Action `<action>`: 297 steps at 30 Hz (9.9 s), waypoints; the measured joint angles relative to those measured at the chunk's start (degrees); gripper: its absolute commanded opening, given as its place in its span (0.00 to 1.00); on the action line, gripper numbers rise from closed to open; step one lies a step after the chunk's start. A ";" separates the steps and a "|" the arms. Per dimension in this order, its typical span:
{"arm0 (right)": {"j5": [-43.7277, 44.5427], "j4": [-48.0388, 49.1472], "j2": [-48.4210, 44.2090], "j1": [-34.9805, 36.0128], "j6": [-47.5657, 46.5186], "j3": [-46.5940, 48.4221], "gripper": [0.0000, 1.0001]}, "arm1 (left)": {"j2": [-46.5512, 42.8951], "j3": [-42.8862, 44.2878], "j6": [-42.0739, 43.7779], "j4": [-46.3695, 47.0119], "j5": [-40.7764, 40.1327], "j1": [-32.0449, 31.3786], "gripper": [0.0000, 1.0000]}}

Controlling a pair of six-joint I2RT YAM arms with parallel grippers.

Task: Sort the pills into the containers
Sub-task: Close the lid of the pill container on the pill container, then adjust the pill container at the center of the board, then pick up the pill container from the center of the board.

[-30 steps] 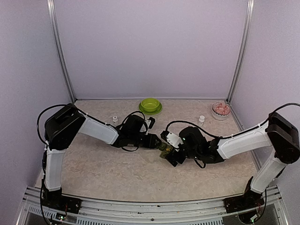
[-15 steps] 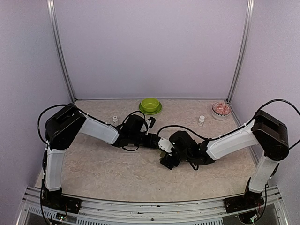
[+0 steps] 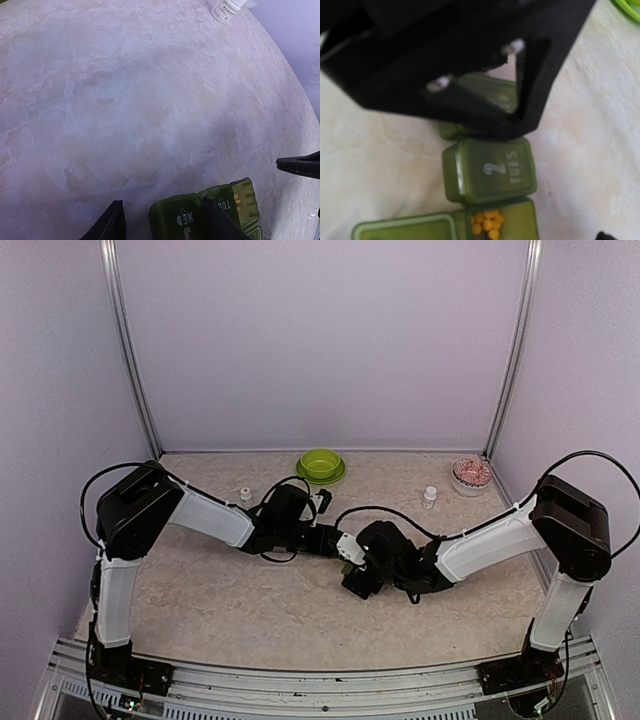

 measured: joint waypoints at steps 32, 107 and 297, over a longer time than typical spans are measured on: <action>-5.57 -1.18 -7.78 -5.25 6.19 -0.04 1.00 | 0.00 0.02 0.17 -0.02 -0.07 -0.07 0.48; -59.17 -3.74 7.96 -26.34 31.65 7.32 0.30 | -0.02 0.04 0.26 0.02 -0.72 -0.22 0.48; -66.45 6.64 -21.09 -21.46 11.67 -12.11 0.88 | -22.23 -21.64 21.53 0.55 12.50 -7.06 0.36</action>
